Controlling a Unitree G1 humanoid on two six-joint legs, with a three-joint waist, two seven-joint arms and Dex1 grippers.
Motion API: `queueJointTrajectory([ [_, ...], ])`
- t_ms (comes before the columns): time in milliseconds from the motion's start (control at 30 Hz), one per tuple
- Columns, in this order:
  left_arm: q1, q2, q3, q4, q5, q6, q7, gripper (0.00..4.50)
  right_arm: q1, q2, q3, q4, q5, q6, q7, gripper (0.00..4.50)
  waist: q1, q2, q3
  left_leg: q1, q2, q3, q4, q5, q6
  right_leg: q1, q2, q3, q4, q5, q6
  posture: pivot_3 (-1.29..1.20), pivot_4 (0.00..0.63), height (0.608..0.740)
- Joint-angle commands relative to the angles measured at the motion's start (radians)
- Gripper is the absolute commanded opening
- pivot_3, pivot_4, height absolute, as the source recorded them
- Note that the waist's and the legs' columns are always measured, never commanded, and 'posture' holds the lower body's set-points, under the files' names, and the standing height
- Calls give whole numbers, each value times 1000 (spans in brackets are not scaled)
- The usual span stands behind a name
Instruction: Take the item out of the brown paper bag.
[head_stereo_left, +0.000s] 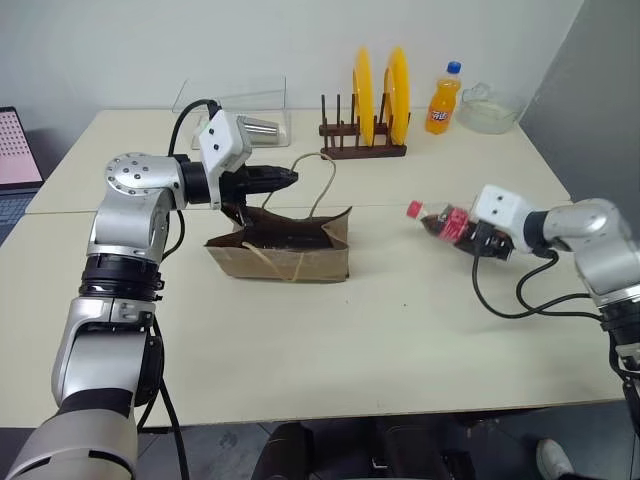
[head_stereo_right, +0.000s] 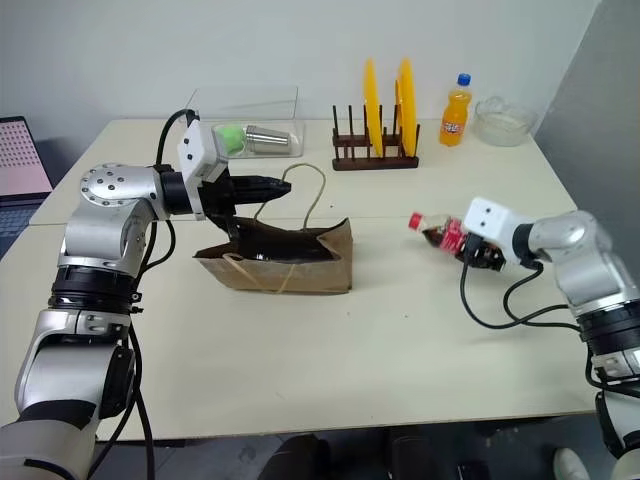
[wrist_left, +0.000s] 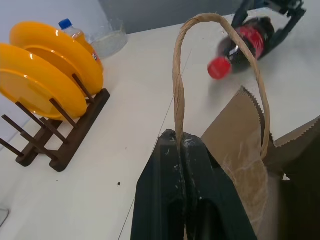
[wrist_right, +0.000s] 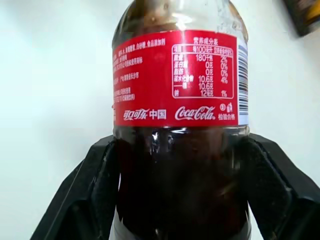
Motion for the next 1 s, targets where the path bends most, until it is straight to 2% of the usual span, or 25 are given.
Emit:
queueJointTrajectory([
  [33,7,4,16,-43,-11,-1,8,0,-83,33,18,95,-71,-104,-29,3043,1,0,0,0,0,0,0,0,0,0,0,0,0,1,-1,0,150,740],
  [267,25,5,24,-67,-16,16,18,0,-175,76,47,313,-122,-179,12,3043,10,0,0,-1,-1,0,1,0,-1,0,-1,0,-1,2,-4,0,150,740],
  [400,34,6,24,-77,-20,21,23,0,-204,80,39,380,-124,-218,30,4392,10,0,0,-3,-1,0,1,0,-1,0,-1,-1,-2,2,-4,0,150,740],
  [567,35,8,20,-80,-22,31,21,0,-201,57,18,363,-109,-223,73,4454,9,0,0,-2,-1,0,1,0,0,0,-1,-1,-1,2,-4,0,150,740],
  [700,26,4,10,-81,-18,48,21,0,-103,-62,-127,54,54,-113,205,4454,14,2,1,-3,-1,-1,1,0,0,0,-1,-2,-1,2,-4,0,150,740],
  [800,10,-10,19,-70,-26,61,36,0,53,-86,-323,-283,289,91,220,4454,20,2,1,-5,0,-3,2,0,0,0,-1,-4,-2,2,-3,0,150,740],
  [900,-7,-11,18,-55,-22,61,32,0,208,-13,-487,-578,470,265,108,4454,20,2,1,-5,0,-6,2,0,0,1,-1,-5,-2,2,-3,0,150,740],
  [1000,-27,-12,17,-31,-16,52,28,0,341,108,-543,-814,572,372,-50,4454,21,2,1,-2,0,-6,2,0,0,2,-1,-5,-1,2,-3,0,150,740],
])
